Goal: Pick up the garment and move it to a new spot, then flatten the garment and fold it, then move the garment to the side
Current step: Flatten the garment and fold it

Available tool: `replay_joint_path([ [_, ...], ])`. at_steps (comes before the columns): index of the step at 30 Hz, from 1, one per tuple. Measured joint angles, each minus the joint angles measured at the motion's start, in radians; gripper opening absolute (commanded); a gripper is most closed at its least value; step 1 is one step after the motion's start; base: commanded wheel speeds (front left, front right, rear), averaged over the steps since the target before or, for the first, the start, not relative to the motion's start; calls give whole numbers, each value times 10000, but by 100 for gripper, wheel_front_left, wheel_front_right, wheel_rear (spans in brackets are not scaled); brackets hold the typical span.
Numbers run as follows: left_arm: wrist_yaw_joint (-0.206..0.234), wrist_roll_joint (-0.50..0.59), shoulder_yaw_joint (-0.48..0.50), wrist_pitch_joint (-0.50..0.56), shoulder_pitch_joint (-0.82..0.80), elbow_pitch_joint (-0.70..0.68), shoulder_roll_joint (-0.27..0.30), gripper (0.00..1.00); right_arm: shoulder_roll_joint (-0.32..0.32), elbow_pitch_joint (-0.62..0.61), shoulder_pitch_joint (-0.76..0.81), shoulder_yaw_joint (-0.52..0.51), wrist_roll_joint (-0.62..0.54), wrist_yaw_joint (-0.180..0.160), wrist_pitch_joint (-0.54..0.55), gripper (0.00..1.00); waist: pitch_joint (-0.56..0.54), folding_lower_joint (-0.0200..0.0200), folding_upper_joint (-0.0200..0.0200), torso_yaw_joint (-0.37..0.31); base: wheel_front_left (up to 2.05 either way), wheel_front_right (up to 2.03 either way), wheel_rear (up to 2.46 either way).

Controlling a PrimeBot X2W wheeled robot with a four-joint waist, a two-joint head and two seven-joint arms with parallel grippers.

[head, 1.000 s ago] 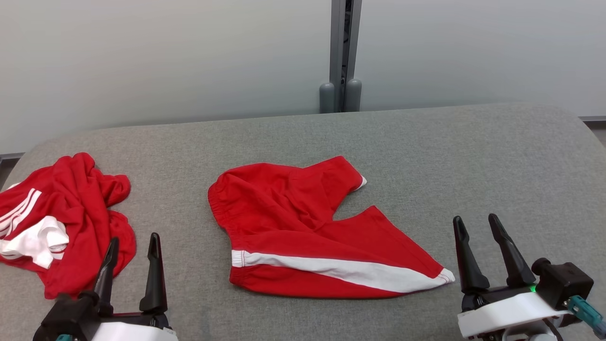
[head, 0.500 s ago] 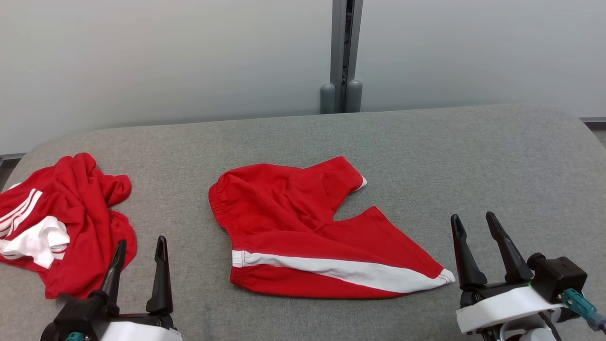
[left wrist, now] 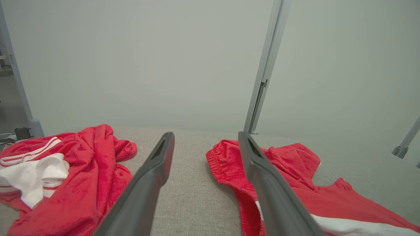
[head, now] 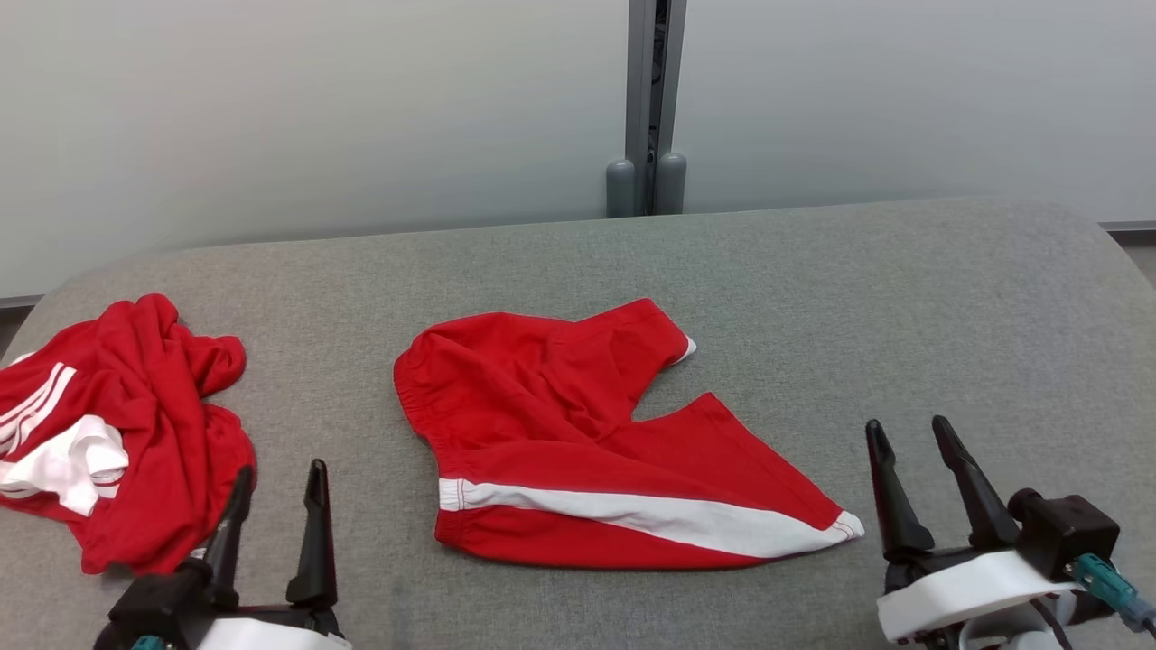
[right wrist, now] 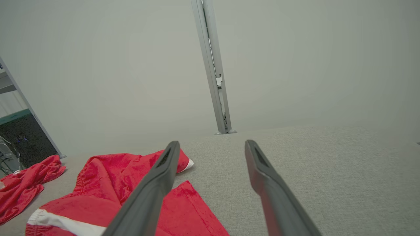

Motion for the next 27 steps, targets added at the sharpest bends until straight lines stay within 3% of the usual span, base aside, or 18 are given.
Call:
replay_joint_path([
  [4, -493, -650, -186, 748, -13, 251, -40, 100, -192, 573, -4, -263, 96, -2, 245, 100, -4, -1, 0, -55, 0, 0, 0],
  [11, -930, -1383, -811, 3053, -138, 100, 414, 100, -414, 1446, -257, -82, 888, -2, 2113, 100, 115, 0, 0, -160, 0, 0, 0],
  [17, -1091, -2065, -1350, 4441, -410, -267, 878, 100, -368, 2144, -744, 69, 1436, -2, 3626, 100, 510, 0, 0, -226, 0, 0, 0],
  [27, -1158, -2391, -2282, 5405, -1270, -134, 1570, 100, -107, 3149, -1580, 153, 1837, -2, 4744, 100, 1131, 0, 0, -95, 0, 0, 0],
])
